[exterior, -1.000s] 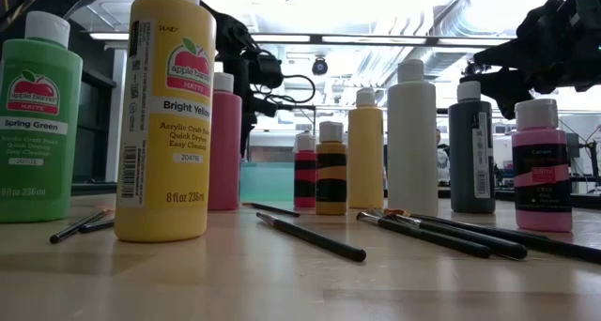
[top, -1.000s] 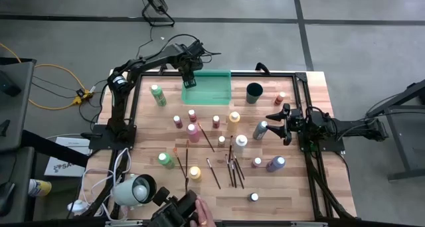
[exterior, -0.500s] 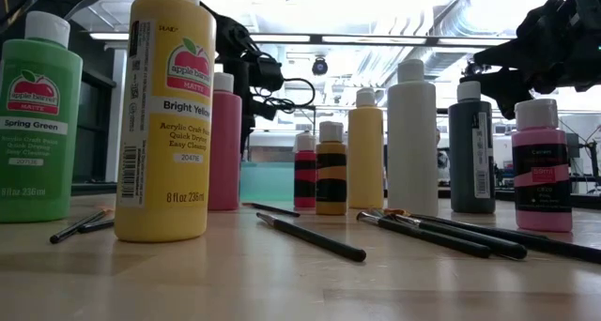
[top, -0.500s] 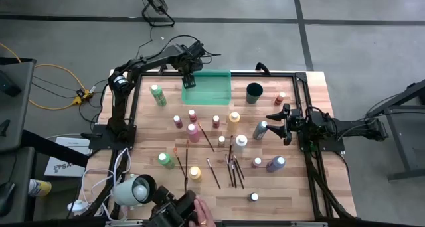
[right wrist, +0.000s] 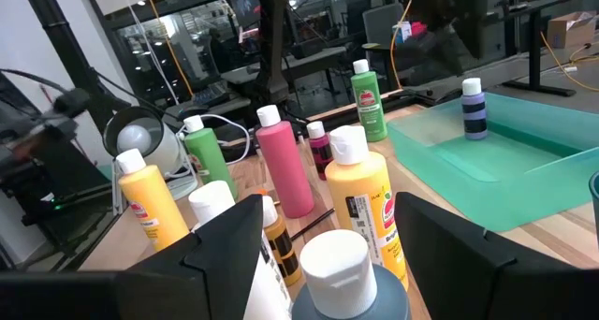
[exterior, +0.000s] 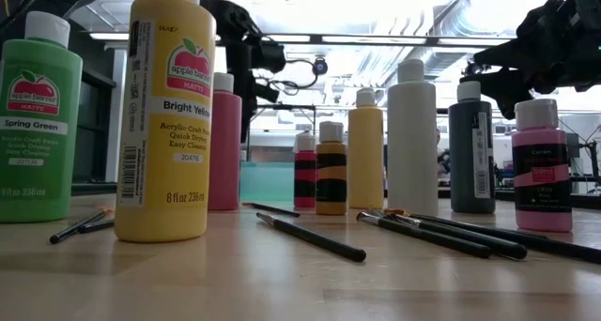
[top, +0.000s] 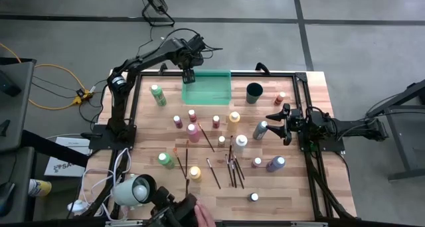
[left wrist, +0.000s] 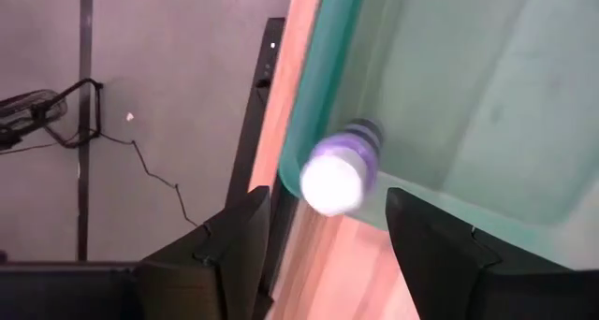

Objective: Pick & Place Paint Supplies
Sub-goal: Put the dark pink paint bottle into the green bin

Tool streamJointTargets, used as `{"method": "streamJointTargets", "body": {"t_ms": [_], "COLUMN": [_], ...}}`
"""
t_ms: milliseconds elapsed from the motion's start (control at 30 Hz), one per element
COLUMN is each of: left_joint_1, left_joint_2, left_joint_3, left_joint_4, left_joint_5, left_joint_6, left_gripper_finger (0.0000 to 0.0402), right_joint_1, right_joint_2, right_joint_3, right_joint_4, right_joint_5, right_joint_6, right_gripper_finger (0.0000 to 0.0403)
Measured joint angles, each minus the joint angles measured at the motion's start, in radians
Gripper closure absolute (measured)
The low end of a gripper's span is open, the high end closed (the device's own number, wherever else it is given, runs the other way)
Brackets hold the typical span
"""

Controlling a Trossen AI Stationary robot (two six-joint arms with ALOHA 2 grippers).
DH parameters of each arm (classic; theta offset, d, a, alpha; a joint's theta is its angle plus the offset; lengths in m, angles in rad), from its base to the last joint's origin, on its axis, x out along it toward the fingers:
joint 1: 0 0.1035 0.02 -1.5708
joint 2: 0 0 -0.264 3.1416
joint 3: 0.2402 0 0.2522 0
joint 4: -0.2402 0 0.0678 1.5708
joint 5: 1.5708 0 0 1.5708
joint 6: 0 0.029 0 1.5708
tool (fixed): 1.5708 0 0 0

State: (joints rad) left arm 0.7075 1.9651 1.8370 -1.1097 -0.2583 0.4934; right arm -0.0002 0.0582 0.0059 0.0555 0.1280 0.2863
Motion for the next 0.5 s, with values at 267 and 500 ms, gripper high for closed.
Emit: {"method": "streamJointTargets", "body": {"t_ms": [267,500], "left_joint_1": [-0.102,-0.196], "left_joint_2": [-0.228,-0.483], "left_joint_3": [-0.137,-0.406], "left_joint_4": [-0.07,-0.043], "left_joint_5": [0.125,0.288], "left_joint_6": [0.034,0.327], "left_gripper_finger": [0.0193,0.0193], "right_joint_1": [0.0,0.0], "right_joint_2": [0.0,0.0], "right_joint_3": [0.0,0.0], "right_joint_4": [0.0,0.0], "right_joint_5": [0.0,0.0], "right_joint_6": [0.0,0.0], "right_gripper_finger": [0.0166,0.0166]}}
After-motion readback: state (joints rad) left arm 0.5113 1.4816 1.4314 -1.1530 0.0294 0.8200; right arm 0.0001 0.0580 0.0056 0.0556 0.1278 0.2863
